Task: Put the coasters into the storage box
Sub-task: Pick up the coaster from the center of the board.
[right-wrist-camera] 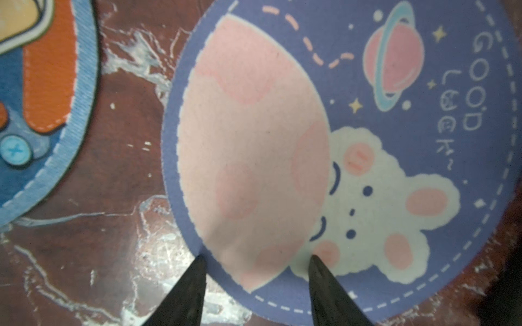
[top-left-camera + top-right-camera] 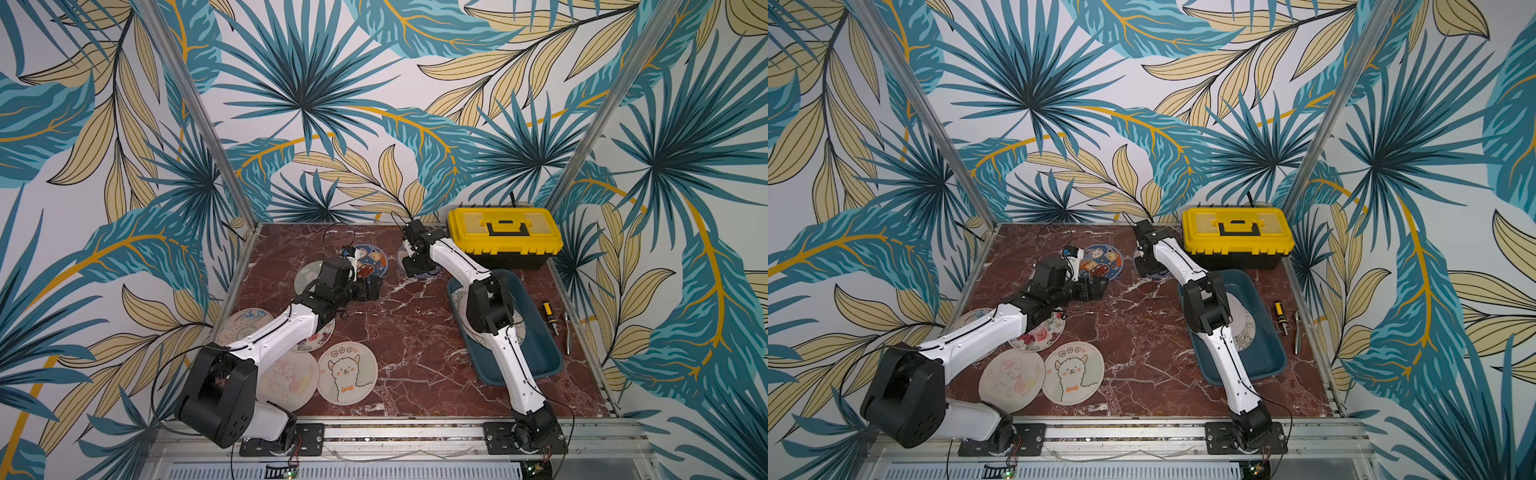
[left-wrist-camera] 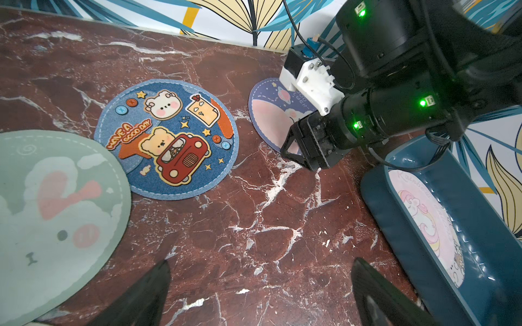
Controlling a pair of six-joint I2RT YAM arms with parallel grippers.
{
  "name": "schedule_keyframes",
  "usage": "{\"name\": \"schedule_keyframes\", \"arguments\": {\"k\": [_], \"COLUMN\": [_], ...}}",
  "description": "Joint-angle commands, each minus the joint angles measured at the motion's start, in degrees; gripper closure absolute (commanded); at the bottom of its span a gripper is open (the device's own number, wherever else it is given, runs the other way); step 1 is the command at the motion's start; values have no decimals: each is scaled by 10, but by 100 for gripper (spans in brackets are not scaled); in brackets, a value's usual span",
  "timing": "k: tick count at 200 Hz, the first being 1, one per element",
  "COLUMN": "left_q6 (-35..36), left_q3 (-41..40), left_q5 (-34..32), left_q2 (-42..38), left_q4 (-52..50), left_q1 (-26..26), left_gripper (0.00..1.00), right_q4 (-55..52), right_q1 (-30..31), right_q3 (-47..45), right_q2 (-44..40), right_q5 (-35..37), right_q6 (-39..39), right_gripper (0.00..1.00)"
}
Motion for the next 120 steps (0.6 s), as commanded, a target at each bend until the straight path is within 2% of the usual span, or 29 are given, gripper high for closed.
{"name": "schedule_keyframes", "arguments": {"k": [1, 51, 72, 89, 120], "left_q6": [-3, -4, -5, -5, -5], "left_q3": [-15, -15, -15, -16, -15], "left_q5": [-2, 0, -1, 1, 0], "left_q2": [-5, -8, -9, -10, -11], "left_q4": [8, 8, 8, 8, 8], "left_q1": [4, 4, 4, 4, 3], "left_gripper": [0, 0, 0, 0, 0], "right_q4": [-63, -66, -65, -62, -57], "right_q1": [-10, -20, -24, -26, -27], "right_q3": [-14, -11, -10, -10, -11], "right_q2": [51, 51, 50, 50, 51], "right_q5": [32, 18, 12, 12, 14], "right_q6": [-6, 13, 24, 28, 31], "right_gripper": [47, 59, 67, 75, 96]}}
